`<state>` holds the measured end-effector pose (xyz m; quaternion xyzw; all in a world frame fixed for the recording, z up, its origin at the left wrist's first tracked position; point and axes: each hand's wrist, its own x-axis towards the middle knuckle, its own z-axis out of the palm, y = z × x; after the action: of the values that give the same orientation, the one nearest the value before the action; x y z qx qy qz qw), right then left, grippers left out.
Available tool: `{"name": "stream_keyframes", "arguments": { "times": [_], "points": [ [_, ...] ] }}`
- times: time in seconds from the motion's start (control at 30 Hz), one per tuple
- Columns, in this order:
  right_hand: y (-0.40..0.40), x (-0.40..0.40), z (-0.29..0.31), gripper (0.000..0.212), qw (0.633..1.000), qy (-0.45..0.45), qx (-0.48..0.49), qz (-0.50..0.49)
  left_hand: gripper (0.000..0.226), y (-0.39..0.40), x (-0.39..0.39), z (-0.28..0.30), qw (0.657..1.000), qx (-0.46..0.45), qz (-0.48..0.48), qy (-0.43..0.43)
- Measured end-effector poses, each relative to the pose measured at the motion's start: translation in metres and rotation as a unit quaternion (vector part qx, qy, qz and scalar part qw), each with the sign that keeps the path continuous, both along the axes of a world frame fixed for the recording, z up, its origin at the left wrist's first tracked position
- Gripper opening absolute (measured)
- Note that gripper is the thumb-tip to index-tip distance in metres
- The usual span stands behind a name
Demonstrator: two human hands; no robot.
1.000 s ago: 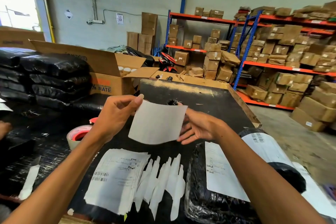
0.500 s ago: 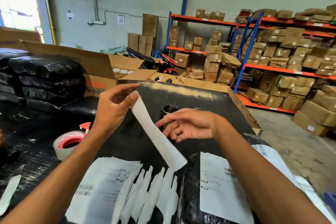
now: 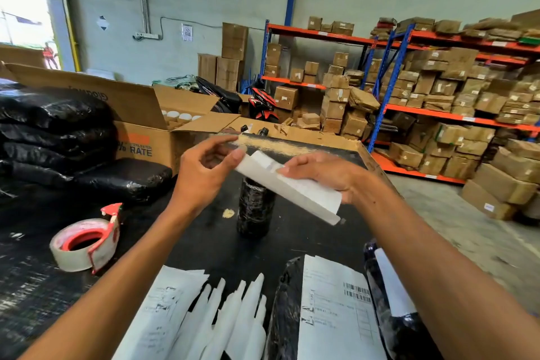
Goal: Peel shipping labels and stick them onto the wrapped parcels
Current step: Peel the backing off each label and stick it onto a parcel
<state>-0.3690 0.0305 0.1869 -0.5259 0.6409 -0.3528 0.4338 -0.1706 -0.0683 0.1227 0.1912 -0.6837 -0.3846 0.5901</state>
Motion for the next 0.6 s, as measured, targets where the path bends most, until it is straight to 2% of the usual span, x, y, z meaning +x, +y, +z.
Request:
{"name": "stream_keyframes", "arguments": {
  "times": [0.1, 0.2, 0.27, 0.33, 0.37, 0.4, 0.47, 0.5, 0.53, 0.57, 0.6],
  "points": [
    [0.006, -0.029, 0.011, 0.018, 0.997, -0.019, -0.015, -0.077, 0.035, -0.007, -0.011, -0.01, 0.998, 0.031, -0.017, -0.056],
    [0.009, -0.05, 0.019, 0.018, 0.995, -0.018, -0.014, -0.097, 0.034, -0.016, -0.027, -0.021, 0.987, 0.067, -0.062, -0.128],
    [0.009, -0.057, 0.019, 0.02, 0.992, -0.015, -0.022, -0.12, 0.029, -0.022, -0.037, -0.028, 0.982, 0.097, -0.103, -0.127],
    [0.01, -0.066, 0.018, 0.015, 0.988, -0.027, -0.032, -0.152, 0.035, -0.028, -0.05, -0.034, 0.981, 0.119, -0.08, -0.134],
    [0.01, -0.073, 0.017, 0.013, 0.985, -0.034, -0.036, -0.167, 0.035, -0.032, -0.059, -0.037, 0.977, 0.099, -0.034, -0.188],
    [0.01, -0.076, 0.017, 0.011, 0.983, -0.038, -0.037, -0.176, 0.037, -0.039, -0.065, -0.04, 0.959, 0.052, 0.024, -0.278],
    [0.01, -0.08, 0.017, 0.015, 0.982, -0.037, -0.024, -0.181, 0.052, -0.047, -0.08, -0.048, 0.877, -0.055, 0.102, -0.467],
    [0.009, -0.08, 0.017, 0.018, 0.984, -0.031, -0.016, -0.177, 0.055, -0.05, -0.086, -0.052, 0.832, -0.075, 0.13, -0.534],
    [0.009, -0.08, 0.016, 0.02, 0.985, -0.029, -0.01, -0.172, 0.053, -0.051, -0.092, -0.057, 0.802, -0.075, 0.153, -0.573],
    [0.009, -0.079, 0.016, 0.021, 0.985, -0.03, -0.008, -0.168, 0.047, -0.053, -0.094, -0.06, 0.79, -0.071, 0.171, -0.584],
    [0.01, -0.077, 0.016, 0.02, 0.986, -0.031, -0.009, -0.165, 0.041, -0.056, -0.096, -0.064, 0.798, -0.061, 0.18, -0.572]
  ]
}}
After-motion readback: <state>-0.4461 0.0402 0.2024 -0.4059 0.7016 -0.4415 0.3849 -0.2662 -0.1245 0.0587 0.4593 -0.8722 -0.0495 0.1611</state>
